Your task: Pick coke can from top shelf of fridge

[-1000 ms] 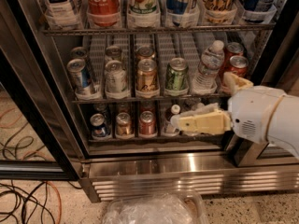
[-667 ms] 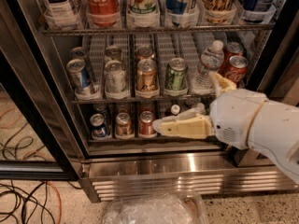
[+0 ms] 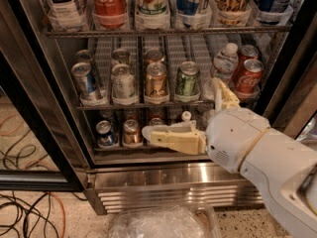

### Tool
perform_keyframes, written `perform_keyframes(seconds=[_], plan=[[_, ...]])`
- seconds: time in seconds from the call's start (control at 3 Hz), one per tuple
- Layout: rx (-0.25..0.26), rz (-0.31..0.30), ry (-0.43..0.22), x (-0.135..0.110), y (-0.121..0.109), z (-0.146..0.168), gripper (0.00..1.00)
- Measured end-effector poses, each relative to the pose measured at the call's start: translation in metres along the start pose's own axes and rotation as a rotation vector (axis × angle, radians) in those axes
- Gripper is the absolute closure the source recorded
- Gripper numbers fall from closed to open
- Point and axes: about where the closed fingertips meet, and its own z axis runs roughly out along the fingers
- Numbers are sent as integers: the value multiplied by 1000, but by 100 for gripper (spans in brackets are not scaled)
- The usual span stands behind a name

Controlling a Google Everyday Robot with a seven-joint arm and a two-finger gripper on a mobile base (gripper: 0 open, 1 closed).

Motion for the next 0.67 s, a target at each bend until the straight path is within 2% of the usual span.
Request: perform_keyframes(seconds=[0.33,0.67], plan=[[-10,18,-137,-28,12,17,0],[-54,-44,-176,-43,36,29,0]])
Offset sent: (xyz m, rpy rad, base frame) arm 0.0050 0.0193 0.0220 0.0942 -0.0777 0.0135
